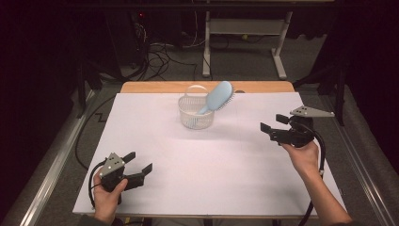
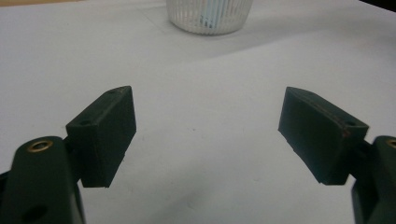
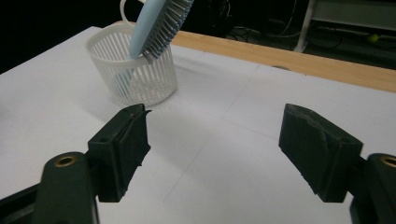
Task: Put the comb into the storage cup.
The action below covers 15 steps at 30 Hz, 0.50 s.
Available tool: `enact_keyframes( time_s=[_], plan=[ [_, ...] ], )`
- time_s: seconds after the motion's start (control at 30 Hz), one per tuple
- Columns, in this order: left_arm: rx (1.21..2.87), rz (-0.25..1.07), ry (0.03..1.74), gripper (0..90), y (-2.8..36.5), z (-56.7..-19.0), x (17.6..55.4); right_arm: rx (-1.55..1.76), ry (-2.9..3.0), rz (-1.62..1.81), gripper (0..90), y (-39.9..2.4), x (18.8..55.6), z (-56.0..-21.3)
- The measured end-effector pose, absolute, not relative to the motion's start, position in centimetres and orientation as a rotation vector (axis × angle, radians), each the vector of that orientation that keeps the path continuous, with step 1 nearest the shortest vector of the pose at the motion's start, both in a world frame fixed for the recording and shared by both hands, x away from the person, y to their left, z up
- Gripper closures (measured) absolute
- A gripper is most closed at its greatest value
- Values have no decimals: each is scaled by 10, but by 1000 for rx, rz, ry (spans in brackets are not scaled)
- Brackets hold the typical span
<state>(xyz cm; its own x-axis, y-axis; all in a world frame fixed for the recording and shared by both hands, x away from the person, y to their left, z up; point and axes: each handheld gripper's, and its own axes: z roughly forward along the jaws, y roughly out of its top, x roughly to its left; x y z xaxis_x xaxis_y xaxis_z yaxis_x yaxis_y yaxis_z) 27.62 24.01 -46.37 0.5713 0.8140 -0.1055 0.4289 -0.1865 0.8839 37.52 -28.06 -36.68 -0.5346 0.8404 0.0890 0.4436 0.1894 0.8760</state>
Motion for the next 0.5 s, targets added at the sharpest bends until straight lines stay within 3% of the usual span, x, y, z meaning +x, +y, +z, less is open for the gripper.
enact_keyframes(
  time_s=[0.5],
  plan=[
    [1806,481,1025,200,241,-464,277,1206,2042,1294,225,-289,366,-369]
  ],
)
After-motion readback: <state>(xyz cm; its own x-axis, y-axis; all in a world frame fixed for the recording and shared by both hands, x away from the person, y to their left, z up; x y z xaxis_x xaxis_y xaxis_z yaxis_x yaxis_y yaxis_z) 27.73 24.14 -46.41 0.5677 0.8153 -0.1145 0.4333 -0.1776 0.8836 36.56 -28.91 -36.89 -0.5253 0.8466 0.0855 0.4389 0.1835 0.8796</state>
